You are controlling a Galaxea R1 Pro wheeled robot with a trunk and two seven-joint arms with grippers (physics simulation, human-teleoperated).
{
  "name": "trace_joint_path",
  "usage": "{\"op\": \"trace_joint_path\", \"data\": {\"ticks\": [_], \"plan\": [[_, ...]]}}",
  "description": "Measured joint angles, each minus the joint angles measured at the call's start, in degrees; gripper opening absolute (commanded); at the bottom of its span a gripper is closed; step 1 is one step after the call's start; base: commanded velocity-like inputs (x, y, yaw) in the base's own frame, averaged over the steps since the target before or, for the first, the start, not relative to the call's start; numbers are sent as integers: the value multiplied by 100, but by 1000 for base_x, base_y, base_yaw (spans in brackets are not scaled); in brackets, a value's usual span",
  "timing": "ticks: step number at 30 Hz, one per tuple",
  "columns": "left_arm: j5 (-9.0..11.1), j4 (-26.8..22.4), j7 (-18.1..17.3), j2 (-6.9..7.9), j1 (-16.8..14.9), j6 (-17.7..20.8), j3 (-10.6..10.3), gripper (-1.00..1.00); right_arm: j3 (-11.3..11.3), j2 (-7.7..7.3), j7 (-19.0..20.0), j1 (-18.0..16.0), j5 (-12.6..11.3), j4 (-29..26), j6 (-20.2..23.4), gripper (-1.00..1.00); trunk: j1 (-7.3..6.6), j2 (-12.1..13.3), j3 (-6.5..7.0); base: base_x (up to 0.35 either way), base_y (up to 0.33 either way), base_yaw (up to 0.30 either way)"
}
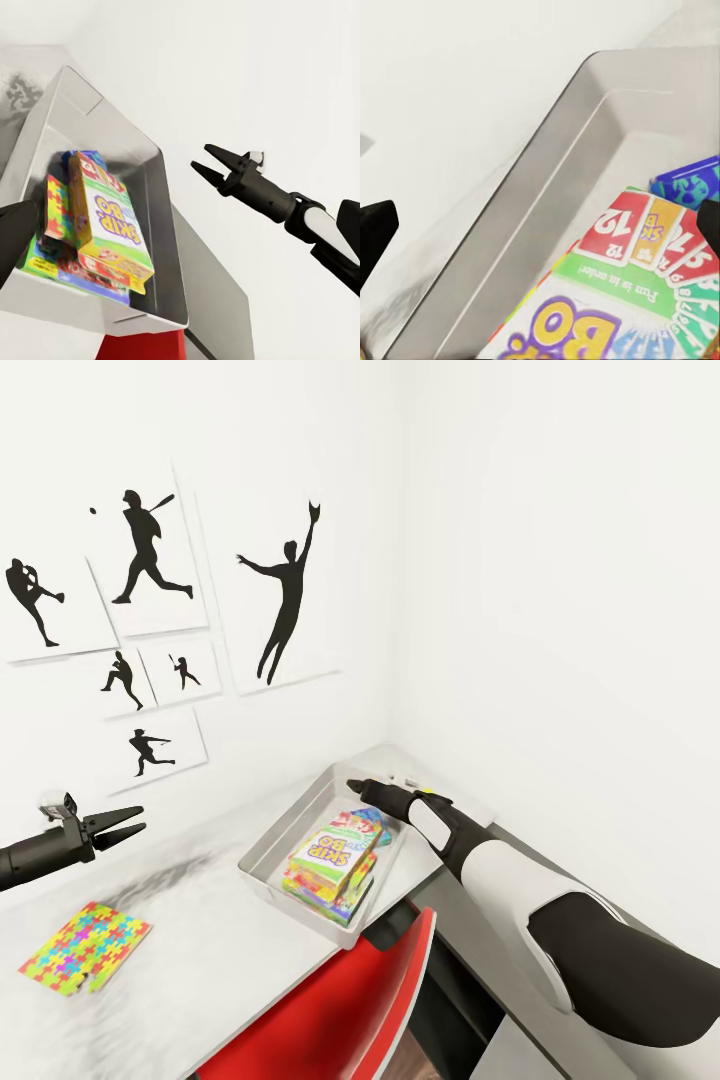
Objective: Put all the toys in the child's room - the three board games (two on the bed and one on the table), the two jigsaw puzzles on the table, and the tennis ball on the table - inside the toy box on the table in the child's room.
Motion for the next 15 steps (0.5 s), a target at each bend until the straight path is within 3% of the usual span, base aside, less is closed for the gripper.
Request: {"op": "trace_joint_path", "data": {"ticks": [15], "plan": [[0, 0, 10, 6, 0, -3, 0, 100, 1, 0, 0, 0, 11, -6, 0, 100, 0, 0, 0, 0, 0, 0]]}}
